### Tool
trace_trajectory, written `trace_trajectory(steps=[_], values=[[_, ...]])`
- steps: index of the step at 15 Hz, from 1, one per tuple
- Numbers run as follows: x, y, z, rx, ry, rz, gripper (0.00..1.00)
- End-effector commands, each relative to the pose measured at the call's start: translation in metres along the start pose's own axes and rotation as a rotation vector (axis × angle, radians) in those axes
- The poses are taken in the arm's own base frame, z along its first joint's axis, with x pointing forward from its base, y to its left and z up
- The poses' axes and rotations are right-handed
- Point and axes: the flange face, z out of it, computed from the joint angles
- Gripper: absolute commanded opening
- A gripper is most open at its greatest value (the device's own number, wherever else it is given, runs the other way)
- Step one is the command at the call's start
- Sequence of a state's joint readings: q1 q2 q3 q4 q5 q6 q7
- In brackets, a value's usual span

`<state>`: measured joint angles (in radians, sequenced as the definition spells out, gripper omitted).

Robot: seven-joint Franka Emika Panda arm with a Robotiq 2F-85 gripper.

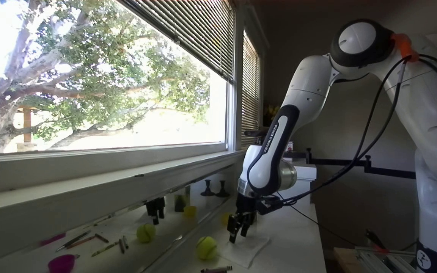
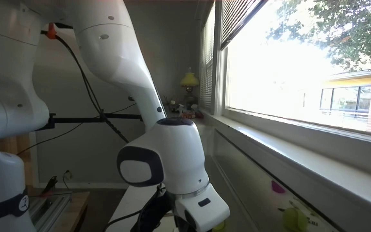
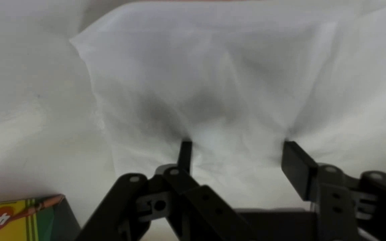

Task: Use the tissue to wipe the window

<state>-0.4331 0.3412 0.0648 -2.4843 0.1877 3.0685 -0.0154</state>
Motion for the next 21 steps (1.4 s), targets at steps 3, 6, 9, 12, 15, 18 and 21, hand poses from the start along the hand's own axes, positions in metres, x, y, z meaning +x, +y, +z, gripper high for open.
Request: trace_trajectory(steps=[3, 6, 9, 12, 15, 18, 21], values=[[0.009, -0.009, 0.001, 0.013, 0.033, -0.040, 0.70], [0.008, -0.013, 0.002, 0.014, 0.029, -0.055, 0.62], [0.004, -0.015, 0.006, 0.014, 0.016, -0.069, 0.53], [0.003, -0.016, 0.008, 0.015, 0.012, -0.088, 0.48], [0.004, -0.018, 0.006, 0.015, 0.015, -0.107, 0.30], [0.005, -0.019, 0.007, 0.017, 0.013, -0.123, 0.09], [0.005, -0.021, 0.005, 0.016, 0.022, -0.138, 0.00]])
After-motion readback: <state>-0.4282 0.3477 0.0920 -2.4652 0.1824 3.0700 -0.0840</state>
